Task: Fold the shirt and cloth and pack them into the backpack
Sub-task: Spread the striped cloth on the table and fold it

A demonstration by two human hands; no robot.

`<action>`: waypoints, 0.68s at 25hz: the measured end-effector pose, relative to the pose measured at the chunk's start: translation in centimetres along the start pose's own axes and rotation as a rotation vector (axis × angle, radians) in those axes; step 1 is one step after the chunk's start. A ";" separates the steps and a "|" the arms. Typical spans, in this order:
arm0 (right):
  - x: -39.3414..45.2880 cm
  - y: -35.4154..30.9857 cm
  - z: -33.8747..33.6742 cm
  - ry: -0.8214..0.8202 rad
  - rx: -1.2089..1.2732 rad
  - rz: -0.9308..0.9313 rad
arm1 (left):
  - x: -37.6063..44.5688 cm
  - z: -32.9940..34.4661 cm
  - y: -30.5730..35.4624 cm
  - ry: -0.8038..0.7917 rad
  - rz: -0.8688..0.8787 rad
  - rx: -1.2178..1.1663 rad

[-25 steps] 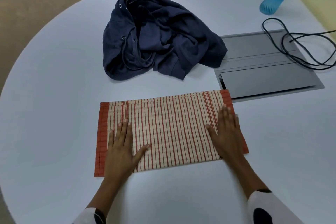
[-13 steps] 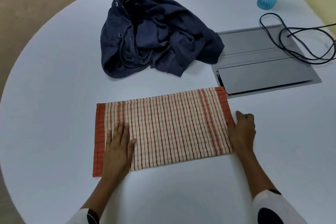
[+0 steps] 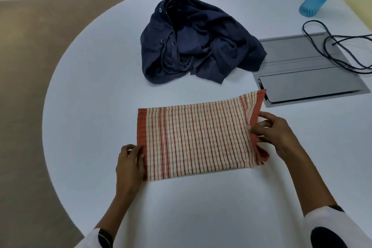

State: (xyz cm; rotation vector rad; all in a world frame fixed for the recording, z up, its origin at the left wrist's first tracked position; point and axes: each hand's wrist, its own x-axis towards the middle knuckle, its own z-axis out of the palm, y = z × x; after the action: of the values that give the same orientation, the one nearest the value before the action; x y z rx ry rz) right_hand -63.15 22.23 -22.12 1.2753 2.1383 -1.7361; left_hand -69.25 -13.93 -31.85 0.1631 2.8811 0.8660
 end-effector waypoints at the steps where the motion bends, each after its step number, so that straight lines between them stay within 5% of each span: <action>1: -1.0 -0.7 1.6 -0.027 0.003 -0.036 | -0.1 -0.3 -0.4 -0.036 -0.014 -0.044; 10: -4.6 -4.1 18.7 -0.260 0.012 -0.208 | 0.3 -2.6 -2.1 -0.158 -0.079 -0.338; 17: -5.0 -2.2 27.9 -0.232 -0.321 -0.297 | 0.8 -2.8 -3.2 -0.202 -0.023 -0.358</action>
State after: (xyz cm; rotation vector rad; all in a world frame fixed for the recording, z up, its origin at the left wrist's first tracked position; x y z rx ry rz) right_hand -72.69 -4.10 -27.19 0.6723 2.4279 -1.4598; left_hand -70.65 -18.01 -31.34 0.1685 2.4903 1.2618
